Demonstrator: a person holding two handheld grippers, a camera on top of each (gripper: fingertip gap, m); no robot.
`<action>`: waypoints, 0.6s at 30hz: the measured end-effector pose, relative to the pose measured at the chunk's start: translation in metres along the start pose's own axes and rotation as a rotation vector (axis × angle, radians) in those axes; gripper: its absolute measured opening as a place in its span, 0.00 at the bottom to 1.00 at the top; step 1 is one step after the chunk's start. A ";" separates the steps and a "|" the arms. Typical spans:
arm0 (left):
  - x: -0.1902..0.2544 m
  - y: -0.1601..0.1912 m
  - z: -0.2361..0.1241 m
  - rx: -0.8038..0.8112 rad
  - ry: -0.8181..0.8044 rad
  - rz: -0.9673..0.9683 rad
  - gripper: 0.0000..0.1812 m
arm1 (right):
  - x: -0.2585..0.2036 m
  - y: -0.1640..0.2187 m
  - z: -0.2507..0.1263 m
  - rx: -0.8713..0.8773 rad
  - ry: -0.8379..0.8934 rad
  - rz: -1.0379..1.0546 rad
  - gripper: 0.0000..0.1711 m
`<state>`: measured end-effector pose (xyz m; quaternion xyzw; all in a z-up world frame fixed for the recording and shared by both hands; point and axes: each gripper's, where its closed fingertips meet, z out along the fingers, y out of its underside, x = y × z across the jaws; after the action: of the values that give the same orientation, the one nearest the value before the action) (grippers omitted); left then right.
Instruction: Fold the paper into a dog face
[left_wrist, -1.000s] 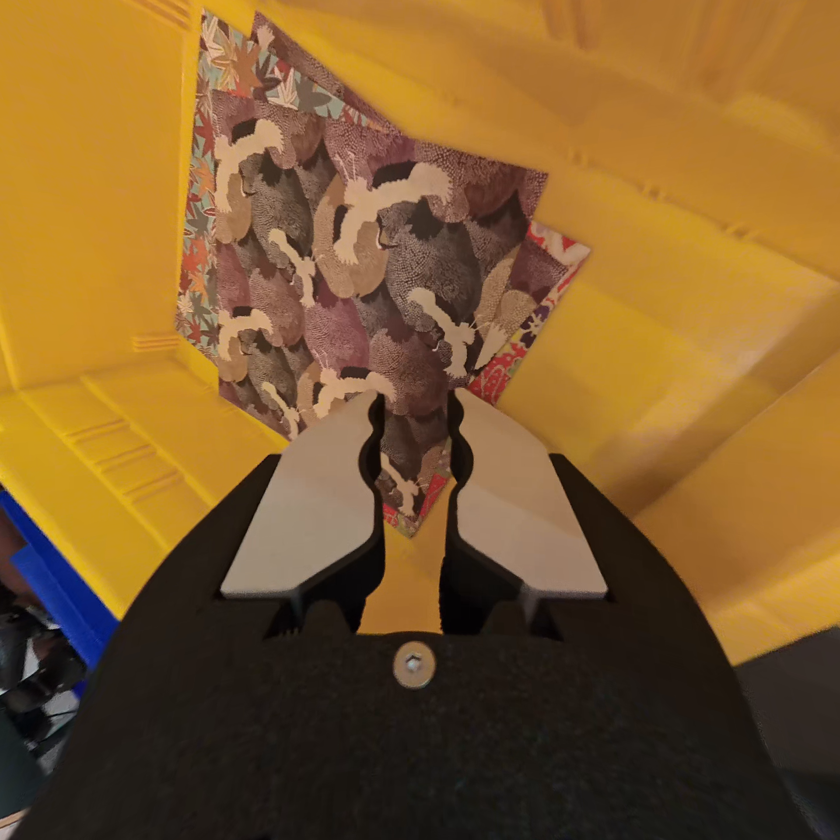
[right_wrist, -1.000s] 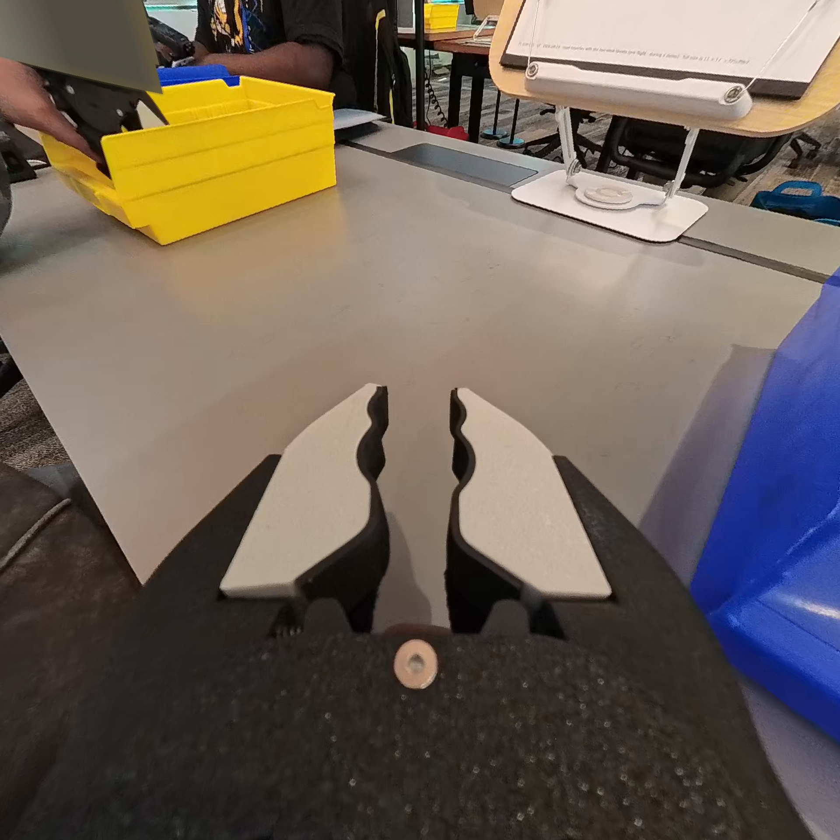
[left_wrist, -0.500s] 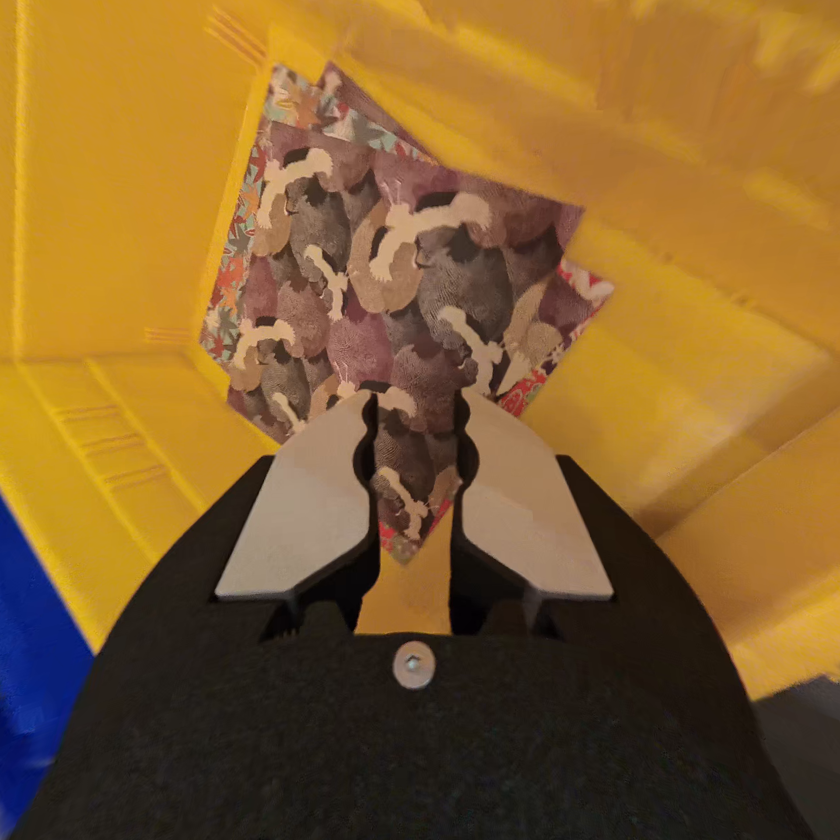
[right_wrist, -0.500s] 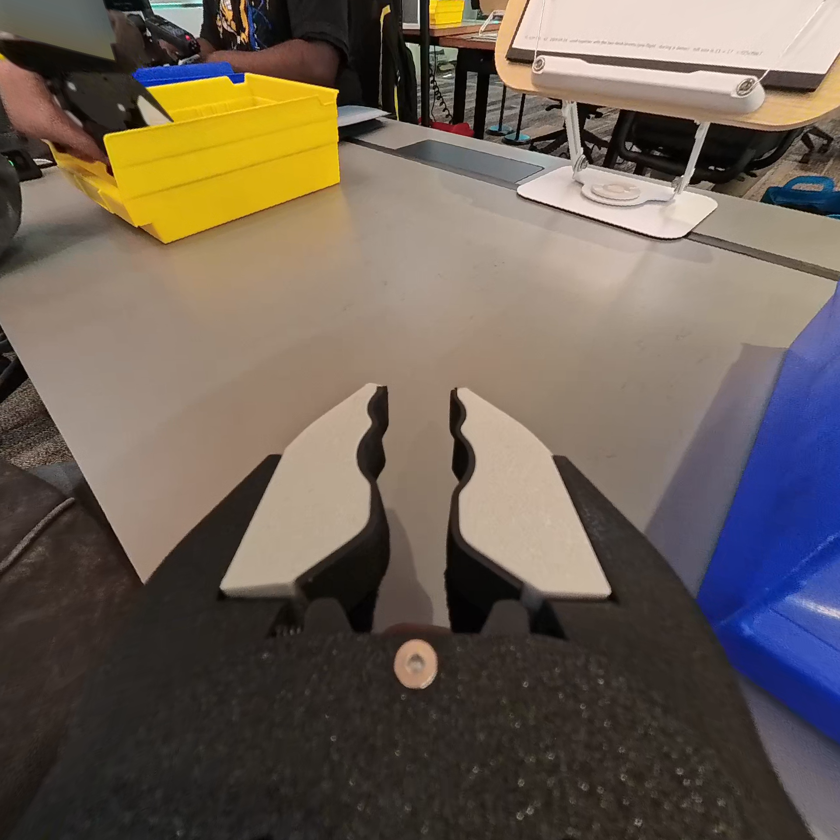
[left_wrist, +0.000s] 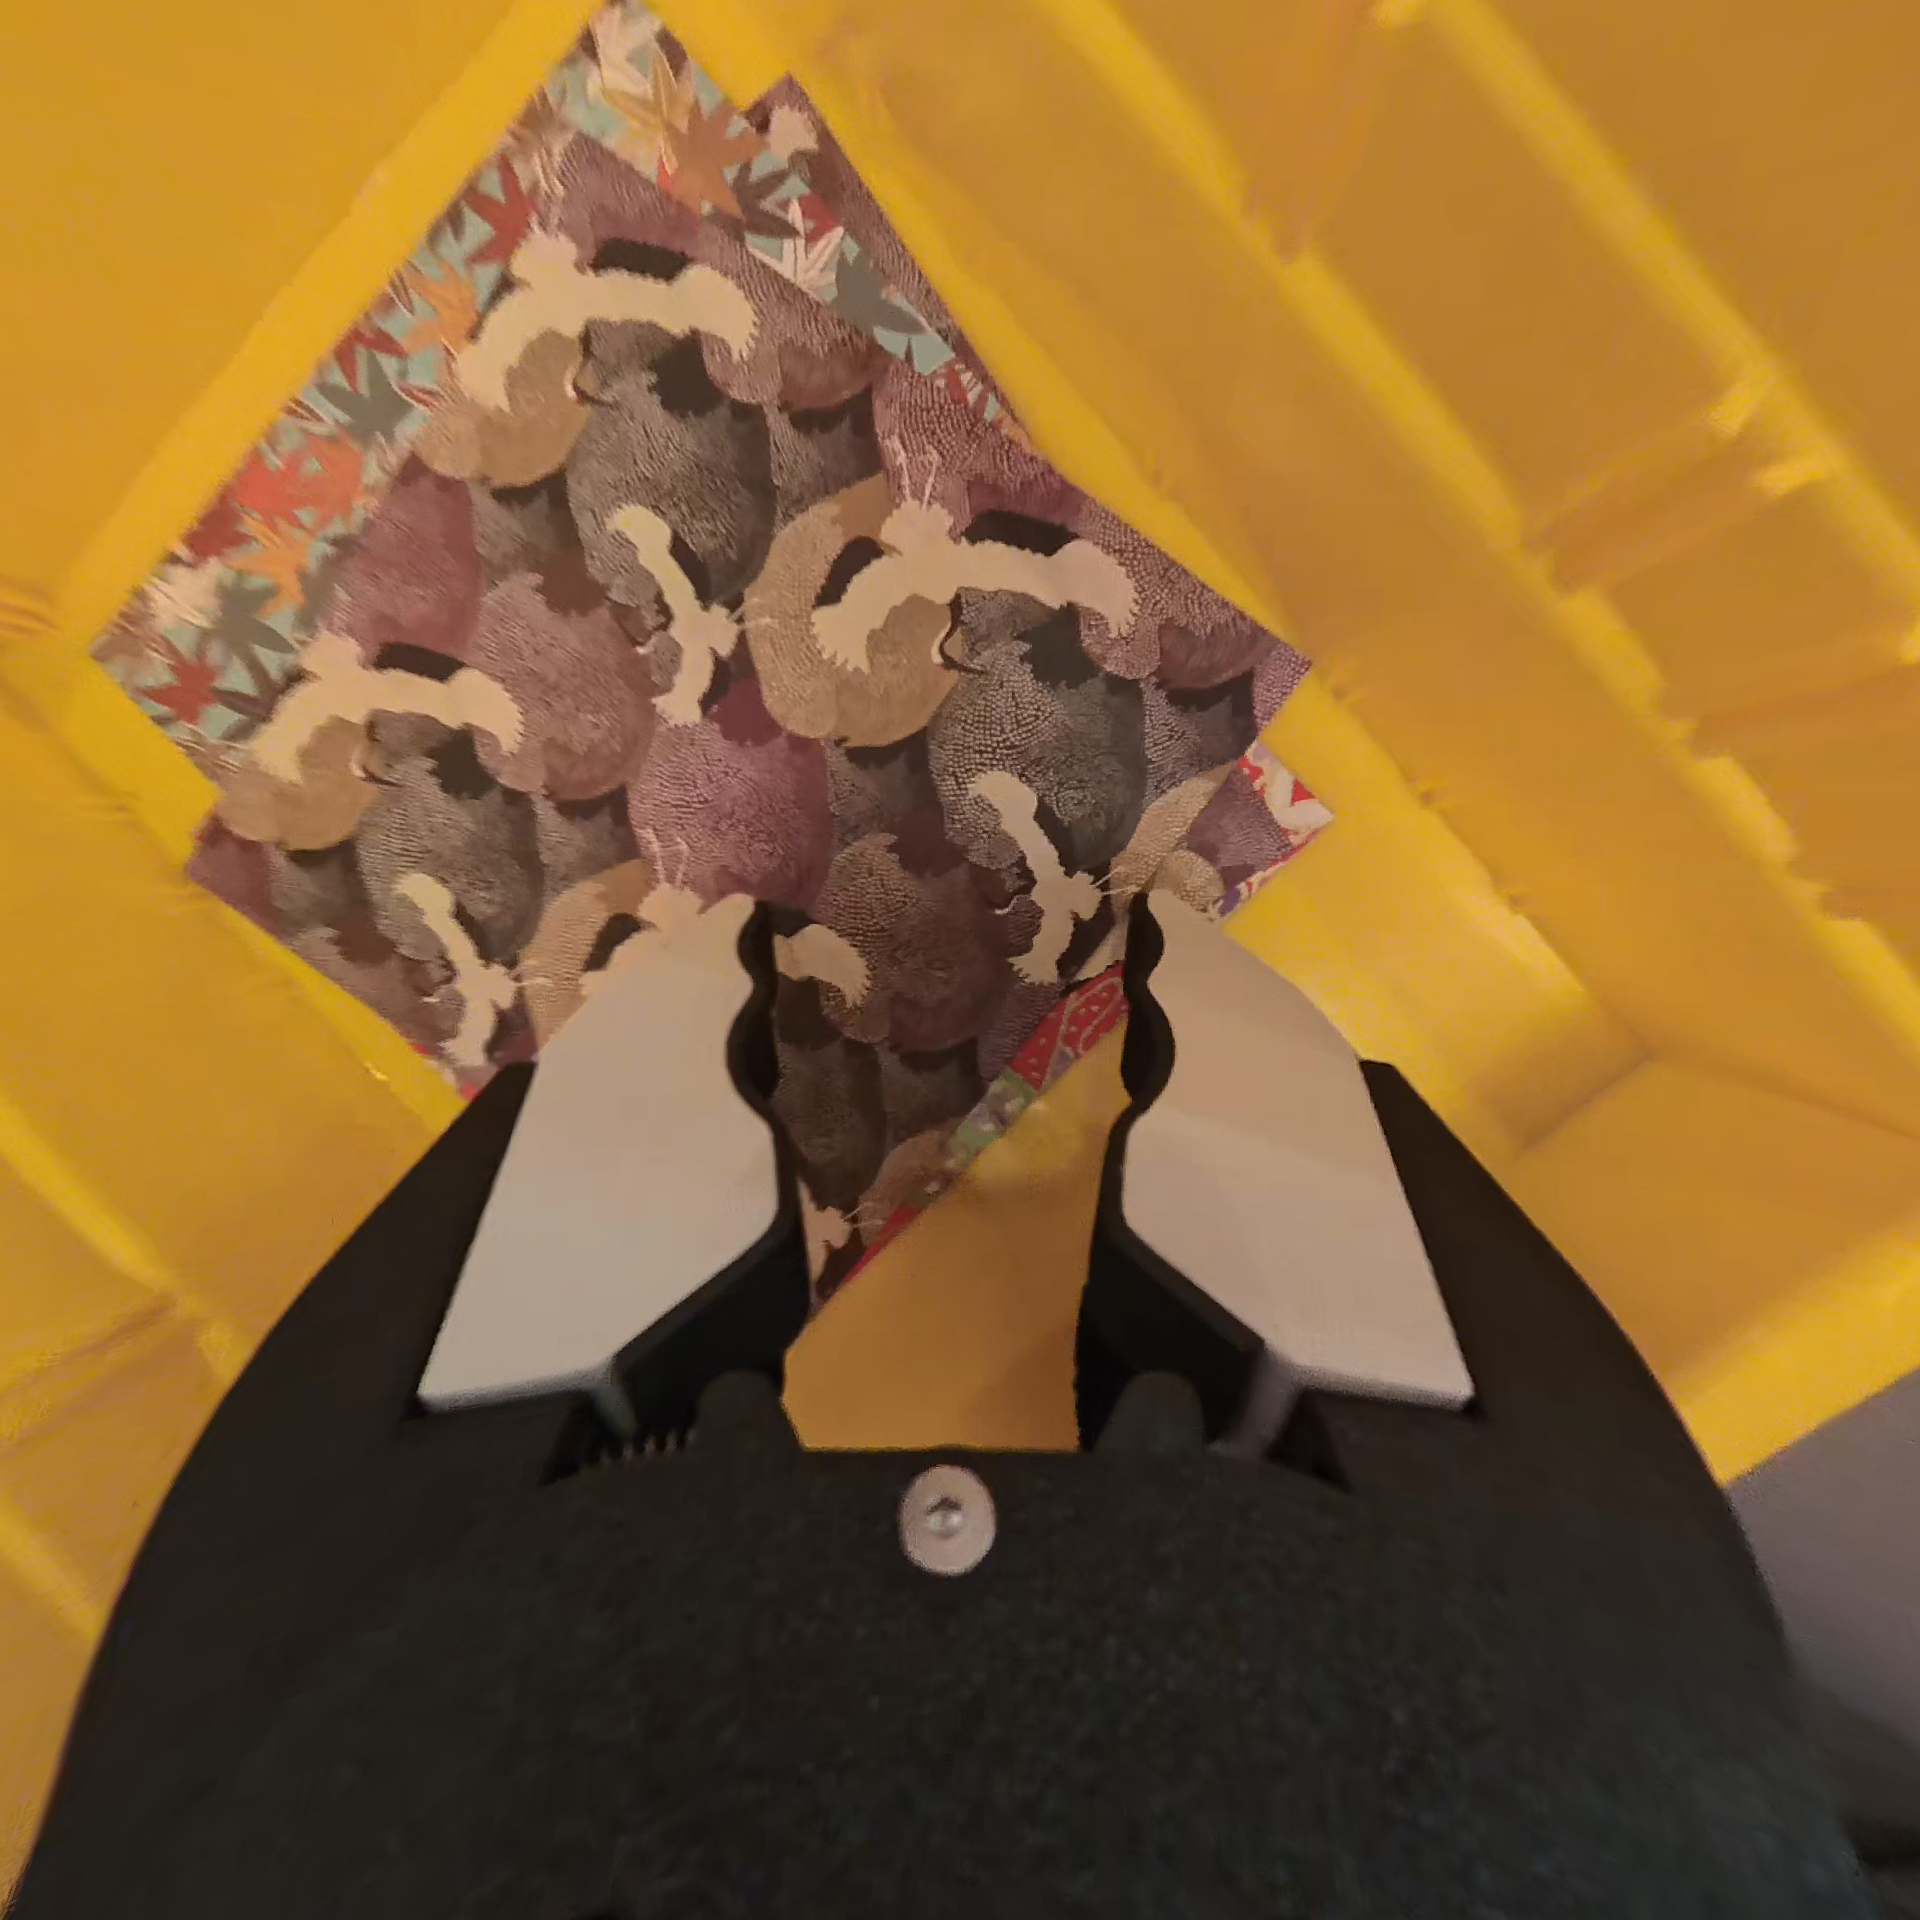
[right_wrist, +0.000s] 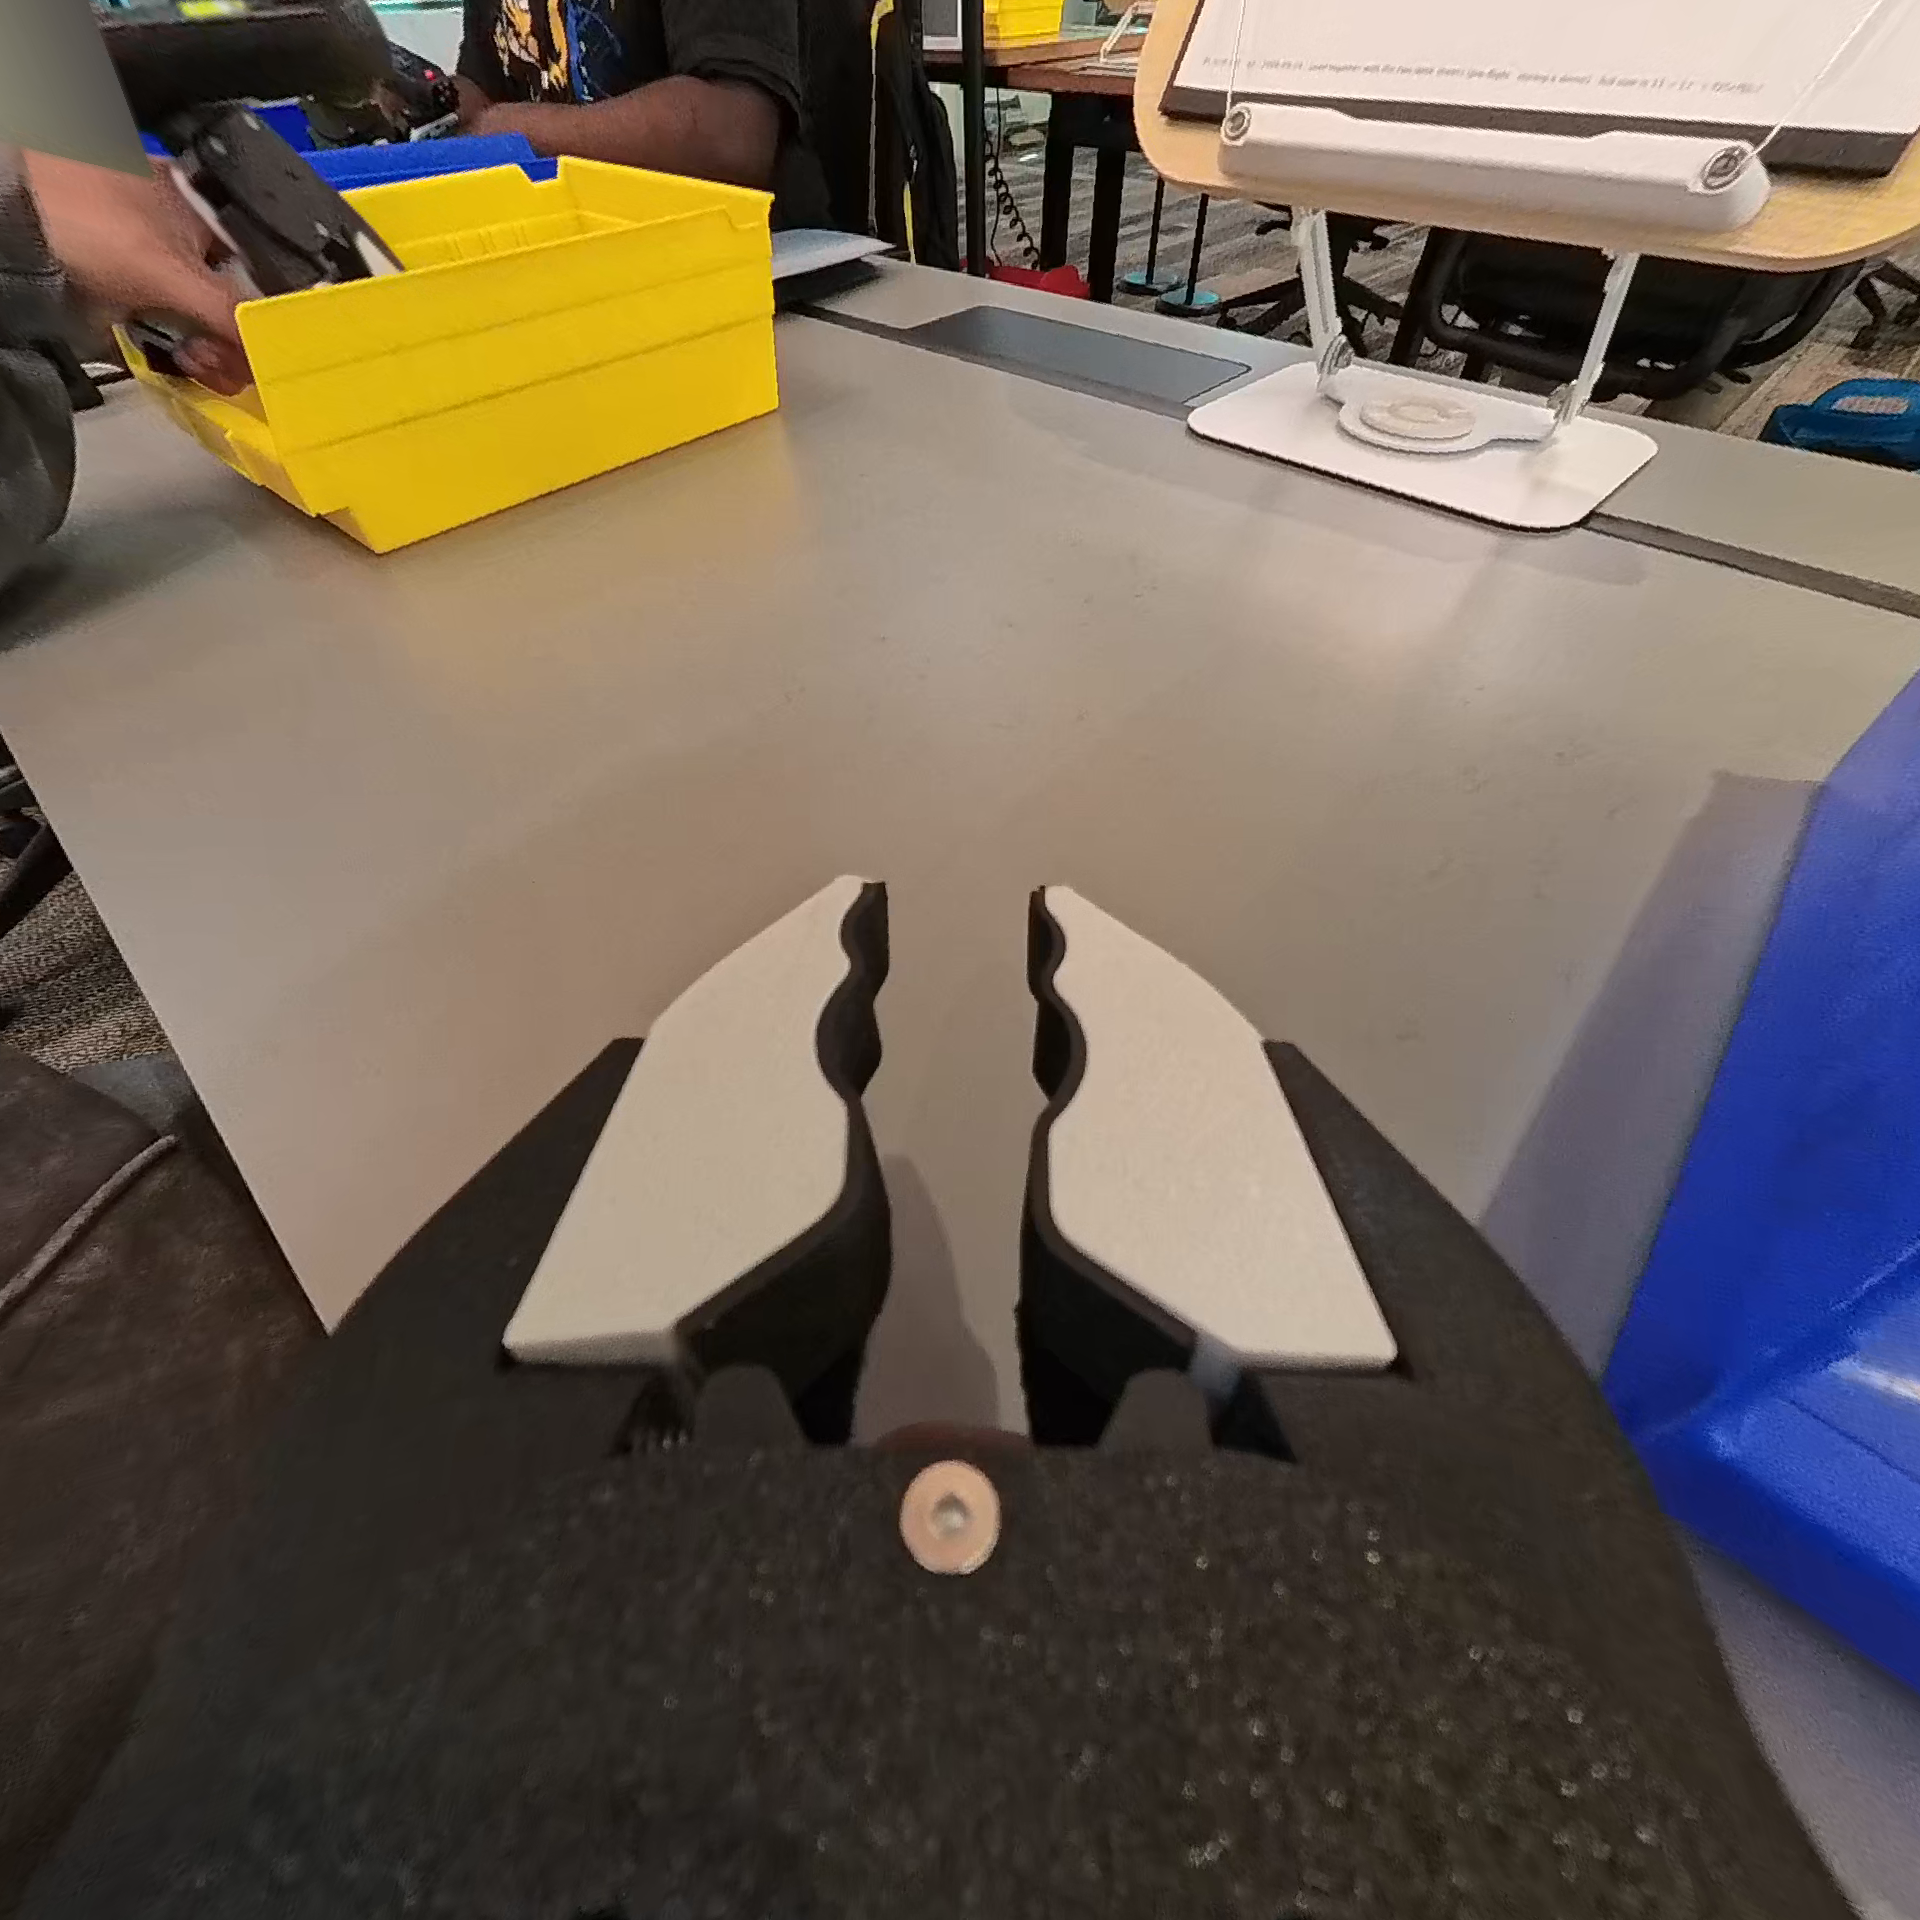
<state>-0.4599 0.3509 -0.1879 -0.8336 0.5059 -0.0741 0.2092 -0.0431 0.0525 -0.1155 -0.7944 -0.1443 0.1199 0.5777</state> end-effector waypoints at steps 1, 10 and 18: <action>0.001 0.001 0.001 -0.008 0.027 -0.031 0.33 | 0.000 0.000 0.000 -0.001 -0.001 0.000 0.15; -0.001 0.000 0.001 -0.045 0.020 -0.060 0.31 | -0.002 0.002 0.000 -0.010 -0.009 0.003 0.15; -0.006 -0.002 0.000 -0.011 0.006 -0.065 0.21 | -0.003 0.002 0.000 -0.012 -0.014 0.005 0.15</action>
<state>-0.4614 0.3573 -0.1868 -0.8503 0.4797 -0.0806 0.2008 -0.0455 0.0510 -0.1173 -0.7972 -0.1470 0.1263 0.5717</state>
